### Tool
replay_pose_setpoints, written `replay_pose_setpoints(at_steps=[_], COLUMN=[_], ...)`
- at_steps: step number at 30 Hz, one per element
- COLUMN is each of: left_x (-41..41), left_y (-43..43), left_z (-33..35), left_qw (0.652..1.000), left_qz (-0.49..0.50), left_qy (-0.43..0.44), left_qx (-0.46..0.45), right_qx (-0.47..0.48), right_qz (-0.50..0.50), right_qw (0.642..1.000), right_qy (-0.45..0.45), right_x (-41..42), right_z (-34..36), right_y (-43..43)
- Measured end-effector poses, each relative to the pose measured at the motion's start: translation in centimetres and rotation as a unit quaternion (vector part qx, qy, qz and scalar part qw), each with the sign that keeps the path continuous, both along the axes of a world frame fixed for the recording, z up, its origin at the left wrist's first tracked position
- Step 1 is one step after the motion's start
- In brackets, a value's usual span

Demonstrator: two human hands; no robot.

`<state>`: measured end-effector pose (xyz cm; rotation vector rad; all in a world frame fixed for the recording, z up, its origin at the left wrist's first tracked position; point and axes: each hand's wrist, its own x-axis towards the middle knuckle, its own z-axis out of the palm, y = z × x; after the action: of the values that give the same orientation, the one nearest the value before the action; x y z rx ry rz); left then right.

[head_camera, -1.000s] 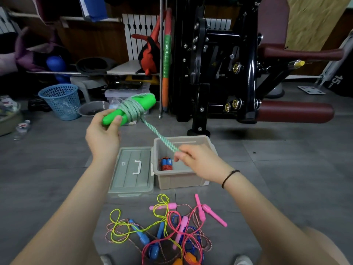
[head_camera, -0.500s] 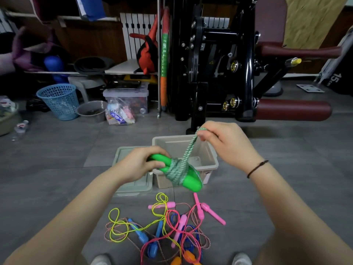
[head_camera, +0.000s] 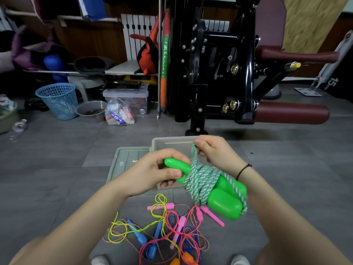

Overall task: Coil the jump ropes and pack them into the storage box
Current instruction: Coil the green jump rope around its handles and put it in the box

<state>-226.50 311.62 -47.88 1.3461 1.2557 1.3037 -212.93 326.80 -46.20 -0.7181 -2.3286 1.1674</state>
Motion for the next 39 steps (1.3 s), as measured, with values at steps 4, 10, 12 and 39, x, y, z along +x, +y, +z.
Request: replay_pose_setpoints(at_steps=[4,10,12,39], left_x=[-0.2,-3.8,-4.3,0.7], left_y=[0.3,1.1,1.4,2.4], left_z=[0.0,-0.6,-1.2,-2.0], left_qw=[0.982,0.925,0.906,0.969], left_qz=[0.132,0.377,0.408,0.247], left_qy=[-0.114,0.018,0.107,0.004], left_qx=[0.075,0.047,0.025,0.015], right_qx=[-0.031,0.132,0.277,0.025], right_qz=[-0.287,0.033,0.03,-0.081], right_qw=[0.951,0.986,0.951,0.981], right_qy=[-0.111,-0.097,-0.136,0.176], right_x=[-1.0,-4.4,-4.9,-2.8], right_z=[-2.7,-4.3,-5.2,-3.3], right_y=[-1.4,-4.2,-5.3,-4.2])
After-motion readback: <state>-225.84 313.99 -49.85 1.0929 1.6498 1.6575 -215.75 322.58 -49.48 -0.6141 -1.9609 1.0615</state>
